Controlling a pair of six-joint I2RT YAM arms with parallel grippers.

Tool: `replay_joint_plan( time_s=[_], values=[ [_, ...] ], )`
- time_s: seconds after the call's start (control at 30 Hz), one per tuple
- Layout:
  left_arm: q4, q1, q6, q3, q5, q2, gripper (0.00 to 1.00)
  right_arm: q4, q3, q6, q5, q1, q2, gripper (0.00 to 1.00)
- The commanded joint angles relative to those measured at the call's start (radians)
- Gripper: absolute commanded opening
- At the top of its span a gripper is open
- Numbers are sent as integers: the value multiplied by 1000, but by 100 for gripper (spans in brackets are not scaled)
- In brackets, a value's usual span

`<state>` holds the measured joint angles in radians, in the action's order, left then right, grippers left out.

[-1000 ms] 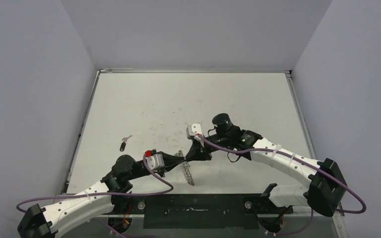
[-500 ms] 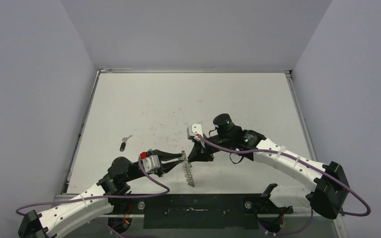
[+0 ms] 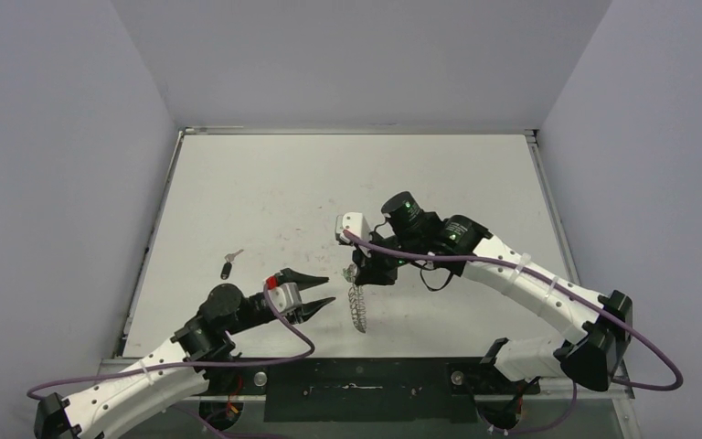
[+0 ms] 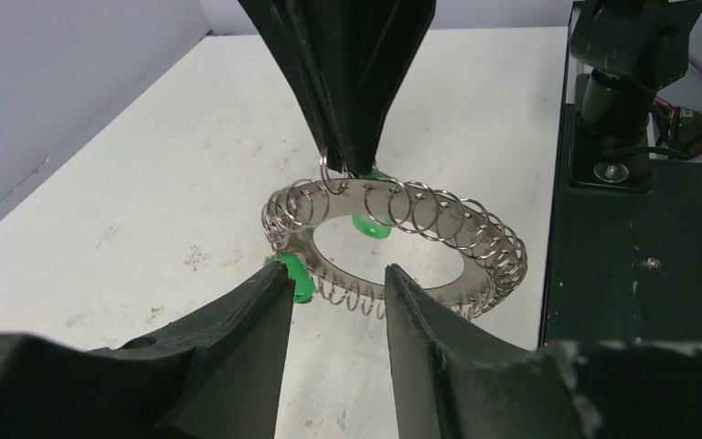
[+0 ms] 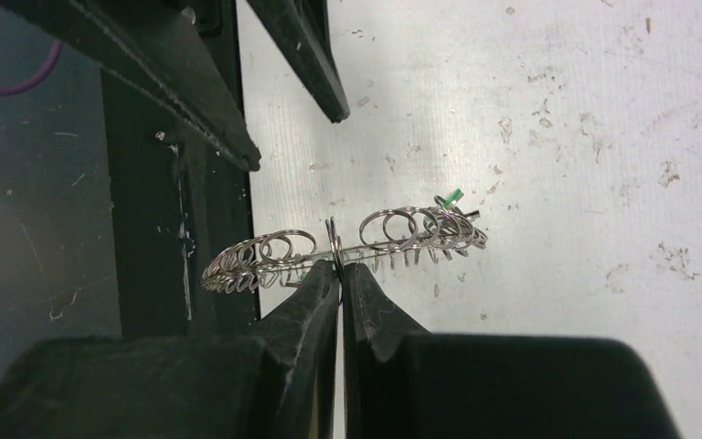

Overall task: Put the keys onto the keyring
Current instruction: Adjust the key on the keyring.

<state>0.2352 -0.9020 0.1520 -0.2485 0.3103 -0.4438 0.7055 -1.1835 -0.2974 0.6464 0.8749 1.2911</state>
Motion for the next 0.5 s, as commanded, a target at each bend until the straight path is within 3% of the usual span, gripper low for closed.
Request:
replay_joint_plan(
  time_s=[0.0,0.47],
  values=[
    [23,-4,13,-53,2,-50,40,112,-123,53,-90,11,52,0],
    [219,-5,-26,-32,61,-183,40,315,-303,67,-136,83,238,0]
  ],
)
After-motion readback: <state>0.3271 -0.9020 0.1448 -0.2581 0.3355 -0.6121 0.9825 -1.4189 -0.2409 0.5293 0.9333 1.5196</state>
